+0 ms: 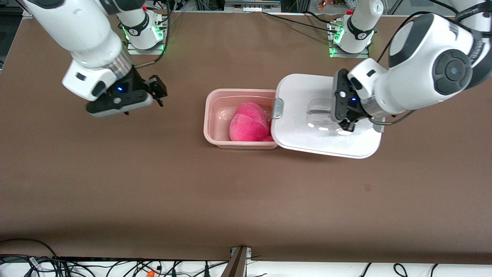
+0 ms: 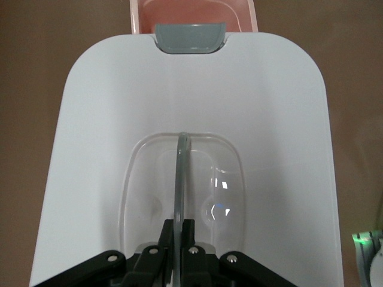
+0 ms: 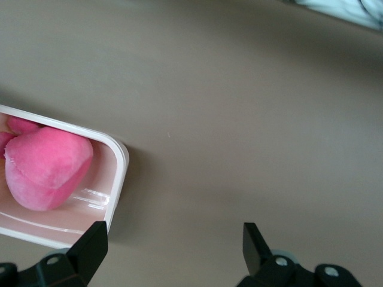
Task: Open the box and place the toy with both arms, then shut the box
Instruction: 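Lower the lid onto the box with the left gripper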
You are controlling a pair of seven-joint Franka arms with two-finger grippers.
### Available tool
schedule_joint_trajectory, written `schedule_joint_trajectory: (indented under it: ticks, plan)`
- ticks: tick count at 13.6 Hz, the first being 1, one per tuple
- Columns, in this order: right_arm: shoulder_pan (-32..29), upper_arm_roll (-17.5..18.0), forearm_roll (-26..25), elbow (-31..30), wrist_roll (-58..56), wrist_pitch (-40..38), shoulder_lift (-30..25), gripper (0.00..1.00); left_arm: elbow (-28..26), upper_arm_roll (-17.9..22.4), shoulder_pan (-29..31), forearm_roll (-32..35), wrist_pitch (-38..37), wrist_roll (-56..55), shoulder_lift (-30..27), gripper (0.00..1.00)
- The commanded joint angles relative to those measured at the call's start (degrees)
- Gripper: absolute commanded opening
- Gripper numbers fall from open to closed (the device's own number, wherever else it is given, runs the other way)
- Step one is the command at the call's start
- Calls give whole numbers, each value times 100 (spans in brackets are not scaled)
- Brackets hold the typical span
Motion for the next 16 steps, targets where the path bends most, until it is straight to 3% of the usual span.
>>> schedule_joint_trajectory:
  ticks: [1,3,6,8,13,16]
  plan:
    - [-1013,459,52,-1067,335,-112,-939,100,-267,38,-787,-123,730,-793,34,0]
    - [-1454,467,96,-1436,134,-94,-1272,100,-757,30,-1124,-149,1703,-1007,43,0]
    - [-1456,196,96,-1534,71,-121,-1362,100,-1767,30,-1642,-166,3381,-1025,43,0]
    - [-1464,55,96,-1482,-25,-112,-1301,100,-2261,30,-1810,-131,4096,-1060,43,0]
    - [-1464,-95,79,-1403,-202,-103,-1213,100,-2614,38,-1977,-122,4879,-1078,297,0]
    - [-1499,-121,25,-1131,-262,-104,-1151,100,-2649,38,-2144,-122,4951,-1096,307,0]
